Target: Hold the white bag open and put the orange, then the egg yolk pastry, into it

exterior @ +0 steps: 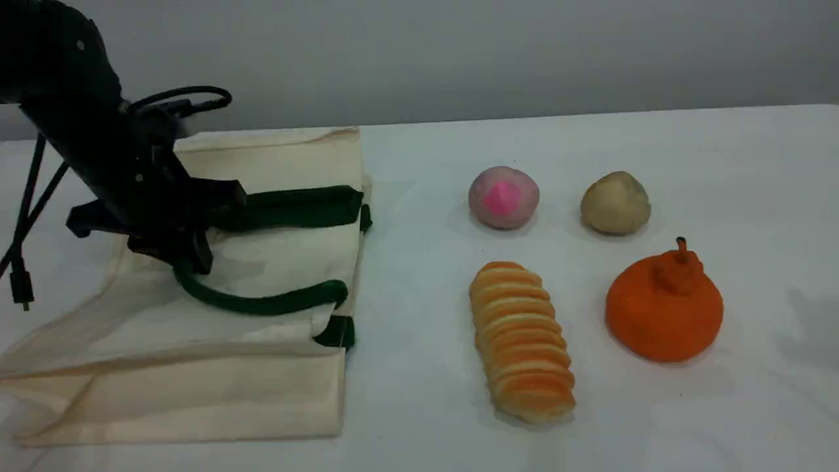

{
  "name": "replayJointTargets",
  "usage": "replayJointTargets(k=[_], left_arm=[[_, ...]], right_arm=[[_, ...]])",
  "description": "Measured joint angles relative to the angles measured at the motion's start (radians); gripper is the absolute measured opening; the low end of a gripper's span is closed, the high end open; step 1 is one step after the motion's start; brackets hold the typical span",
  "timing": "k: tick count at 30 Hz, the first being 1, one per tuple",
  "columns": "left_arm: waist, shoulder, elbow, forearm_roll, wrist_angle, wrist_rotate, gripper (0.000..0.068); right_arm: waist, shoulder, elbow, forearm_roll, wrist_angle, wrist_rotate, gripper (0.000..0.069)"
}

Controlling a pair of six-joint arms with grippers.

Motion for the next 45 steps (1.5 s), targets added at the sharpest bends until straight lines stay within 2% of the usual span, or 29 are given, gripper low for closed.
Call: replayJointTargets(k=[4,8,14,18,21,24,28,32,37,40,45], left_arm=[[0.000,-0.044,0.004,0.011,0.096,0.040,0.0069],[0.001,-0.150,0.004,-0.001,0.092,0.076,0.0069],[-0.010,-0.322,-0.060,-0.051,0.205,0.153,0.0068],[-0.054,-0.410,-0.124,-0.059,0.337,0.198,0.0068],[-0.107,-0.459,-0.178,-0.069,0.416,0.227,0.0066],[-0.152,-0.489,-0.234,-0.063,0.484,0.238,0.0065],[-0.165,-0.497,-0.308,-0.012,0.566,0.225,0.0065],[-0.167,-0.497,-0.378,-0.008,0.650,0.223,0.0065],[-0.180,-0.497,-0.456,-0.025,0.704,0.221,0.0065],[-0.215,-0.497,-0.463,-0.023,0.707,0.221,0.0065],[-0.293,-0.497,-0.465,0.026,0.703,0.221,0.0065]], right_arm=[[0.000,0.016,0.000,0.007,0.031,0.000,0.0383],[0.009,0.049,0.000,0.013,0.071,-0.001,0.0383],[0.101,0.113,0.000,0.030,0.056,-0.038,0.0383],[0.187,0.160,0.000,0.032,-0.009,-0.045,0.0383],[0.241,0.193,0.000,0.040,-0.067,-0.045,0.0383],[0.261,0.226,0.000,0.040,-0.095,-0.045,0.0383],[0.261,0.269,0.000,0.040,-0.099,-0.045,0.0383],[0.261,0.294,0.000,0.039,-0.107,-0.045,0.0383],[0.261,0.307,0.000,0.038,-0.113,-0.045,0.0383],[0.260,0.310,0.000,0.038,-0.116,-0.045,0.0383],[0.260,0.310,0.000,0.038,-0.116,-0.052,0.0383]])
